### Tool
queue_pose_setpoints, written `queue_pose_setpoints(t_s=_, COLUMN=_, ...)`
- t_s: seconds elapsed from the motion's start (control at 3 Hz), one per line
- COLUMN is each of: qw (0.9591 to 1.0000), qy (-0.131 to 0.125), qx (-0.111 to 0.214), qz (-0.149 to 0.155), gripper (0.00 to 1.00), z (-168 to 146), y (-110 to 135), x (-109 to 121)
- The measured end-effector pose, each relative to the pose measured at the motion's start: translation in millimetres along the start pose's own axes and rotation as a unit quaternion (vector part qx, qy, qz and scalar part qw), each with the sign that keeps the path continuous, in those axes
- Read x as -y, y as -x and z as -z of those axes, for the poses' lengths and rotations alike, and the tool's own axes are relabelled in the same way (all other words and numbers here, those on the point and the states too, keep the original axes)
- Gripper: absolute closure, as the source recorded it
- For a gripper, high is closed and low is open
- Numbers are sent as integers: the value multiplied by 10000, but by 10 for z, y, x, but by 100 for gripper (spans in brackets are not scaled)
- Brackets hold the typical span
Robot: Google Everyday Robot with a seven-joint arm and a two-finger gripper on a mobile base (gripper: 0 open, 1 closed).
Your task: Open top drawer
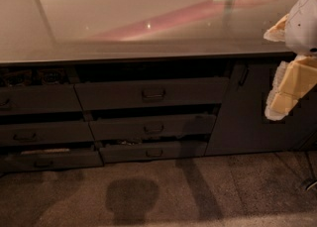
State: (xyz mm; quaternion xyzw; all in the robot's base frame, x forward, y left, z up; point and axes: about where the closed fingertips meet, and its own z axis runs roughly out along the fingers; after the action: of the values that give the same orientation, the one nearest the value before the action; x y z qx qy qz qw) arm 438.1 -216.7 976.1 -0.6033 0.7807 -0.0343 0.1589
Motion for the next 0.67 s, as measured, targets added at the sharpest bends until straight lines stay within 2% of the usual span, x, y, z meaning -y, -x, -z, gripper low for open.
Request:
queue_pose_setpoints(t_s=0.33, qw=10000, qy=0, qx=0, qz=0, gripper=0, z=0, y=0, x=0)
queue_pose_setpoints(t_s=0.67, qw=9997, qy=164, qx=109, qz=-118, gripper=0, z=-160, y=-14, x=102)
